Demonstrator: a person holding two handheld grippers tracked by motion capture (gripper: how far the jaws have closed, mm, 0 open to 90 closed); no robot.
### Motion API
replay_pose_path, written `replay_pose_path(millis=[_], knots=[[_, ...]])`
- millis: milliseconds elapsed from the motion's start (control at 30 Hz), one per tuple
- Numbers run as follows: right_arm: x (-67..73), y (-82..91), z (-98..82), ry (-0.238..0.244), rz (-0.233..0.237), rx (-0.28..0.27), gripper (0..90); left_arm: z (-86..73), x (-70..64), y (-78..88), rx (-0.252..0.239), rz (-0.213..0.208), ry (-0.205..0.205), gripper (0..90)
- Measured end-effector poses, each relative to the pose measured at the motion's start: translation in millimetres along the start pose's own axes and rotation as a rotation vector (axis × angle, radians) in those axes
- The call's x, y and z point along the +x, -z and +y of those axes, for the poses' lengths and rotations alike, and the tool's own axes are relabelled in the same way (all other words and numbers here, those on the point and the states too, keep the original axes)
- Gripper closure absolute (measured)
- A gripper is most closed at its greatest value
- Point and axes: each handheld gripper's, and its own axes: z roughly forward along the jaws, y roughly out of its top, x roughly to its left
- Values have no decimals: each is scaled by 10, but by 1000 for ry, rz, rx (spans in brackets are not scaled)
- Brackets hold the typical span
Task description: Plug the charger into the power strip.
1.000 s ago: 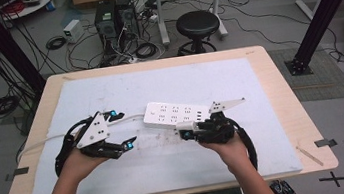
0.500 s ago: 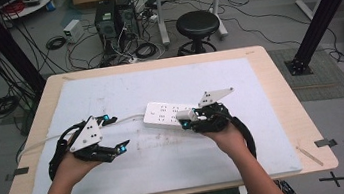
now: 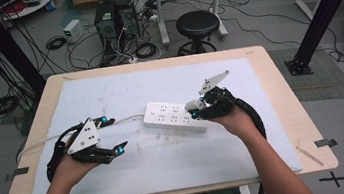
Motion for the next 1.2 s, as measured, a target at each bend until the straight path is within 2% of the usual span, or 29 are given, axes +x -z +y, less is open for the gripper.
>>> replay_pose_path(millis=[400,667,767,900,1200], knots=[[-172,-124,259,131,19,193,629,-25,-21,-12,0,-2,7,226],[-243,-345,451,208,73,384,630,-83,-25,28,5,6,19,226],[-264,-445,515,234,76,455,630,-109,-32,35,8,8,23,226],[-291,-523,579,243,72,487,630,-145,-41,39,10,6,30,226],[-337,-575,647,254,78,510,629,-169,-23,39,9,8,36,226]])
